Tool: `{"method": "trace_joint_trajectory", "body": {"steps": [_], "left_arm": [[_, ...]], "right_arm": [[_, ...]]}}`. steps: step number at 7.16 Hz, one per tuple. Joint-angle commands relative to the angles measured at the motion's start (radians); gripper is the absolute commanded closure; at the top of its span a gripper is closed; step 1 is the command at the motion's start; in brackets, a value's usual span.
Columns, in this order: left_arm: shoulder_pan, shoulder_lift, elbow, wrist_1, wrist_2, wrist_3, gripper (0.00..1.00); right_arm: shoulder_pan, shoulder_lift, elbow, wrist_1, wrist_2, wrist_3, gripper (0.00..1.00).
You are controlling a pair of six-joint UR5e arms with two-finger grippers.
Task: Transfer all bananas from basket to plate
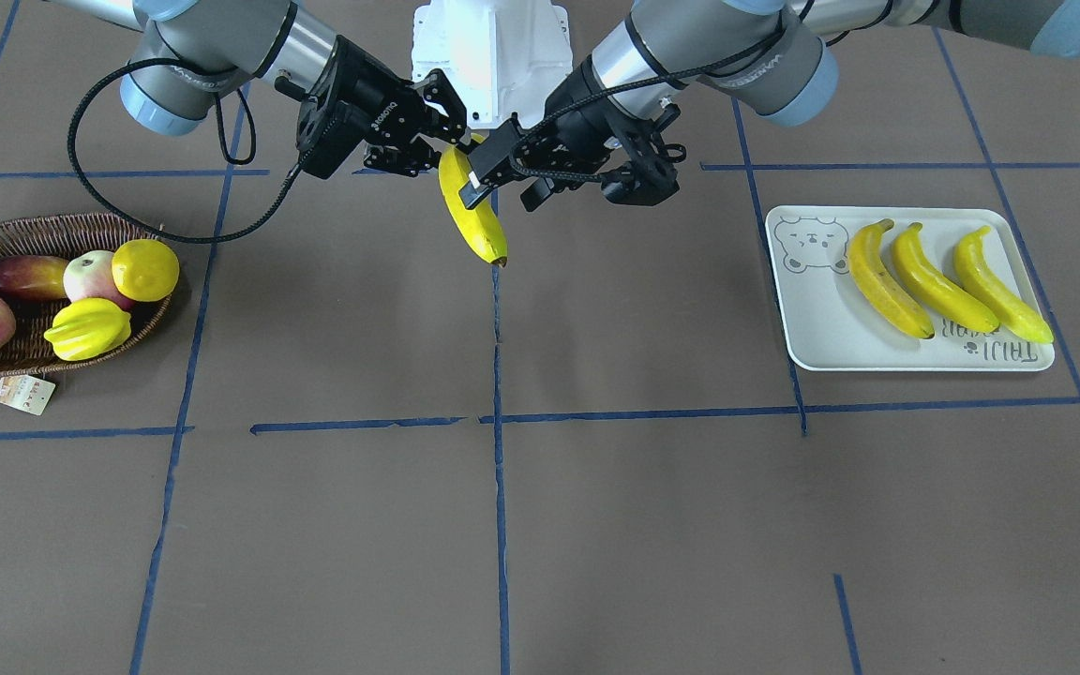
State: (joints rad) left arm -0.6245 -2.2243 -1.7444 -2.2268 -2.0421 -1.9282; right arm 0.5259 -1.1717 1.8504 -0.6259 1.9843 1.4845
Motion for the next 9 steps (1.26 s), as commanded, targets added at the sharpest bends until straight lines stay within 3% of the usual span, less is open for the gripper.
{"method": "trace_joint_trajectory", "body": {"steps": [1, 2, 3, 4, 6, 9], "left_arm": [[0.048, -0.023, 0.017, -0.001, 0.06, -0.002, 0.03], [0.048, -0.024, 0.019, -0.001, 0.06, -0.002, 0.1], [0.048, -0.025, 0.017, -0.001, 0.06, -0.003, 0.36], [0.048, -0.021, 0.019, -0.002, 0.059, 0.005, 0.99], [0.043, -0.023, 0.017, -0.008, 0.059, 0.005, 1.0], [0.036, -0.021, 0.017, -0.007, 0.057, 0.003, 1.0]], "right_arm": [[-0.001, 0.0, 0.004, 0.0, -0.001, -0.001, 1.0], [-0.001, 0.0, 0.004, -0.002, -0.001, -0.001, 1.0], [-0.001, -0.002, 0.006, 0.0, -0.001, -0.001, 1.0], [-0.001, -0.002, 0.006, 0.0, 0.001, -0.001, 0.98], [0.003, -0.011, 0.022, 0.0, 0.002, -0.001, 0.01], [0.009, -0.02, 0.059, -0.046, 0.004, -0.001, 0.0]]}}
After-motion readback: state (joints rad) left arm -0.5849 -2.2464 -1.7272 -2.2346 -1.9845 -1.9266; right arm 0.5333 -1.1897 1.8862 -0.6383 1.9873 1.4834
